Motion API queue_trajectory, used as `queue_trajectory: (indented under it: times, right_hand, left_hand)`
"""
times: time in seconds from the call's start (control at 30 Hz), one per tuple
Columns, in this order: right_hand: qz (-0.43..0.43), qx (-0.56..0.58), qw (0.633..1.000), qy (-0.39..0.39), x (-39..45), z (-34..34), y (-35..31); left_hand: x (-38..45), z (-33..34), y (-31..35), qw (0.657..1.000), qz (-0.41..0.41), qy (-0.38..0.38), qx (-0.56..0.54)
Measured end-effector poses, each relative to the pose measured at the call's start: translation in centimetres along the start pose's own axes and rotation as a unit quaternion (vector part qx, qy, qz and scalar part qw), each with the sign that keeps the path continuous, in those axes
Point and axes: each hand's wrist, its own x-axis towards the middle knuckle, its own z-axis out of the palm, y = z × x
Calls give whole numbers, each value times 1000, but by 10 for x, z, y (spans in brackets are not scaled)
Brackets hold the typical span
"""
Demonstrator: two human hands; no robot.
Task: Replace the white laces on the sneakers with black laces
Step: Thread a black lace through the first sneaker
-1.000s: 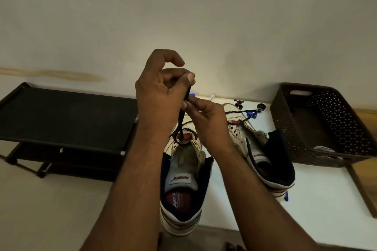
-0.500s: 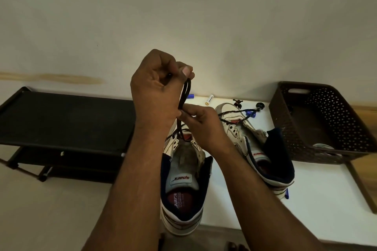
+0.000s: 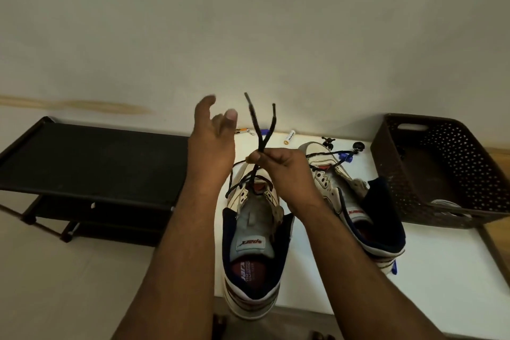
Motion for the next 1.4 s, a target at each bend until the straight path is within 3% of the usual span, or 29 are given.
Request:
queue_trajectory:
  times: [0.1,0.27,0.37,0.47,0.53,0.63,0.87,1.0,1.07,1.2,1.4]
  right_hand:
    - [30,61,997,25,-1,-2,-1]
    - [57,78,995,37,-7,0,-7]
    - [64,87,993,41,-8,-1,-11]
    - [58,63,996,31,-10,0,-14]
    - [60,57,996,29,-11,1,-17]
    - [61,56,996,30,-13,1,-23]
    - [65,46,997,15,-14,0,-27]
    - [56,34,997,28,-14,0,-28]
    - [55,88,994,47,-12,-4,-33]
    - [-3,85,992,93,-7,-16,-46]
    - [-48,30,996,71,-3,-20,-63]
  left_hand:
    - [0,-7,-24,989,-111,-24,100]
    - [-7,-9,-41,945,-148,-220,193]
    - [1,-7,-43,917,-158,-284,233]
    - [8,1,-55,914,-149,-320,198]
    - [10,9,-66,902,-117,-344,231]
    - [8,21,-78,886,-122,-339,290]
    - [3,37,-89,918,-129,-262,269]
    - [3,38,-89,917,-126,-249,286]
    - [4,39,-95,912,-131,-246,299]
    - [-2,41,-100,916,-132,-245,289]
    - [-4,38,-90,913,-107,-233,318]
